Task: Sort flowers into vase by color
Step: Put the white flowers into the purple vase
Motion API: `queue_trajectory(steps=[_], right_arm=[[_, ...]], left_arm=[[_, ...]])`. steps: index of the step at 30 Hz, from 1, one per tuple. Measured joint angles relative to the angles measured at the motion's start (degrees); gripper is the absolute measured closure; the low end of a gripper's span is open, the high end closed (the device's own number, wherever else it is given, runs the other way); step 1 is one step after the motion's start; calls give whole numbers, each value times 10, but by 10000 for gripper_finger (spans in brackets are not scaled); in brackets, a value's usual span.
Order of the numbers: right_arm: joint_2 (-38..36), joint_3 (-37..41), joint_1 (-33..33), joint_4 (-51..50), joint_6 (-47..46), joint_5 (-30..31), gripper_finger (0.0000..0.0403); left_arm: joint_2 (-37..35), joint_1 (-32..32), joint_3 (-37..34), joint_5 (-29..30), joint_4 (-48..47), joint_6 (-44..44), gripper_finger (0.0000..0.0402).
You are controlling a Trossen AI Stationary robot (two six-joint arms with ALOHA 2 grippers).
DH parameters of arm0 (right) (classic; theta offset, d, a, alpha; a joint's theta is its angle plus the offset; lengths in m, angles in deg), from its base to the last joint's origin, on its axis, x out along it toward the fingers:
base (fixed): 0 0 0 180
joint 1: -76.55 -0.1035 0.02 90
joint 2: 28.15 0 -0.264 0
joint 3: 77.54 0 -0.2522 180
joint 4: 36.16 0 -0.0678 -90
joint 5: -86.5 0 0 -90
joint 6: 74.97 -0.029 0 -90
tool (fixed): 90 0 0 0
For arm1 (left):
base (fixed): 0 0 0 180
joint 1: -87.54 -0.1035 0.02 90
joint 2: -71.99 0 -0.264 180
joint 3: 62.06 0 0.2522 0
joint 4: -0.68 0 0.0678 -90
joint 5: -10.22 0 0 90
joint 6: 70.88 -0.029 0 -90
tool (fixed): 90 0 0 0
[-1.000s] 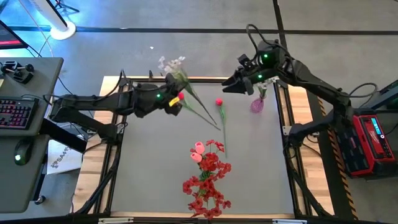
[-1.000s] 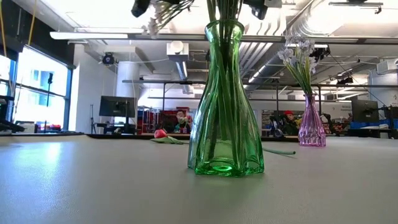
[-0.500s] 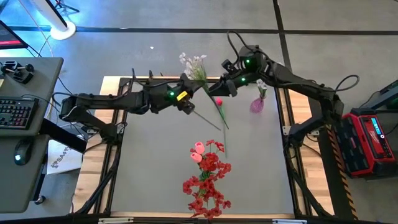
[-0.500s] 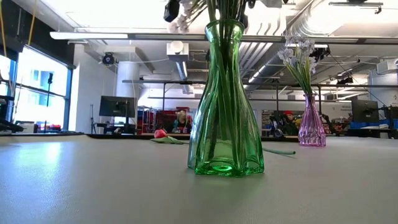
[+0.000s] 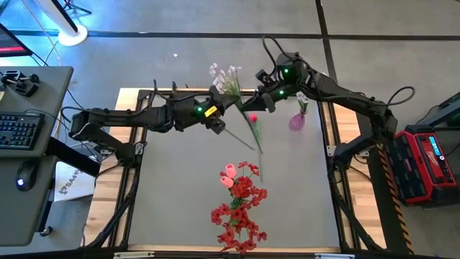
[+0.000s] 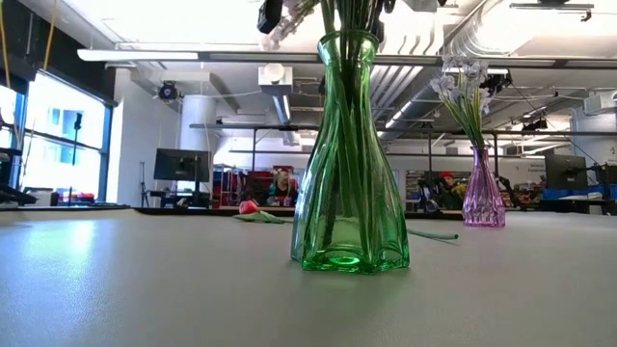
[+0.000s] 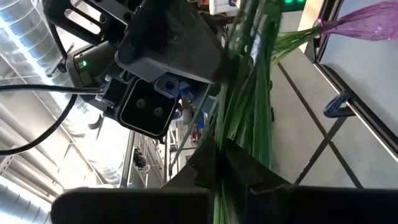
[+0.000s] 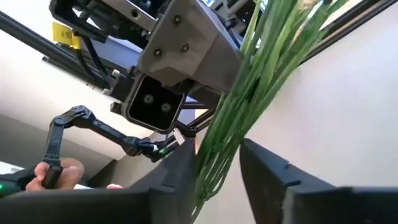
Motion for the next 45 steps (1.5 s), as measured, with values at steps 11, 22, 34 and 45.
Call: queue_trajectory(steps=[11, 22, 34, 45], right_arm=[[0, 0, 0, 12, 14, 3, 393], [-5, -1, 0, 17, 21, 33, 402], [-113, -1, 33, -90, 136, 316, 403], [-229, 0, 35, -222, 211, 561, 403]], left_arm=[[0, 3, 0, -1, 1, 129, 400], [-5, 26, 24, 35, 33, 217, 307], [-45, 20, 60, 89, -113, 592, 204], [-44, -19, 59, 60, -211, 773, 204]])
